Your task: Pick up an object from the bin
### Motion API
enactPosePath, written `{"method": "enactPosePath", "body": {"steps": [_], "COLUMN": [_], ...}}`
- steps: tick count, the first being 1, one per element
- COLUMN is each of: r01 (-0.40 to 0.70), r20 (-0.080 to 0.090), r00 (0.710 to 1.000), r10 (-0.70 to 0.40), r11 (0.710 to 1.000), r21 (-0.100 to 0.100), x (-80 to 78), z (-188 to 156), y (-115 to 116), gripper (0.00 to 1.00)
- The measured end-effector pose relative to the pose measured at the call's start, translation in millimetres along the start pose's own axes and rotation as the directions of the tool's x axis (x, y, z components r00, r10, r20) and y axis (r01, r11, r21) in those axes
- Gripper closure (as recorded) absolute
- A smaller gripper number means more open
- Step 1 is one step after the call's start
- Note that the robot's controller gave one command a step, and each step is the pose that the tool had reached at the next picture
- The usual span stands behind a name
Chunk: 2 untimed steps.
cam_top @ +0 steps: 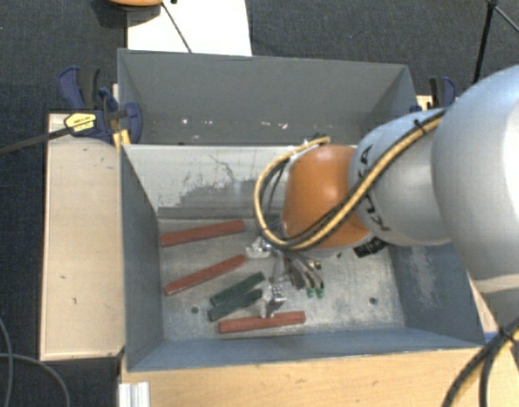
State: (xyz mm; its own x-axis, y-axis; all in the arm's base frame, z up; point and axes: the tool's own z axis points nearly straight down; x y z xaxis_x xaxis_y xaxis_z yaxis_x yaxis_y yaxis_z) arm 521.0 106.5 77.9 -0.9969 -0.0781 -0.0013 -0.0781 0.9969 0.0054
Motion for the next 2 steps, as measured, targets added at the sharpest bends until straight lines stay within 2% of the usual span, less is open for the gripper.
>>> {"method": "enactPosePath", "body": {"steps": [1,2], "r01": [-0.161,-0.159], "r20": [0.013,0.006], "r00": [0.987,0.987], "r10": [0.161,0.159], "r11": [0.987,0.987], "r21": [0.001,0.003], "x": [-45.1,-42.7], "z": [3.9,6.2], "y": [36.1,35.9], "gripper": [1.00,0.00]}}
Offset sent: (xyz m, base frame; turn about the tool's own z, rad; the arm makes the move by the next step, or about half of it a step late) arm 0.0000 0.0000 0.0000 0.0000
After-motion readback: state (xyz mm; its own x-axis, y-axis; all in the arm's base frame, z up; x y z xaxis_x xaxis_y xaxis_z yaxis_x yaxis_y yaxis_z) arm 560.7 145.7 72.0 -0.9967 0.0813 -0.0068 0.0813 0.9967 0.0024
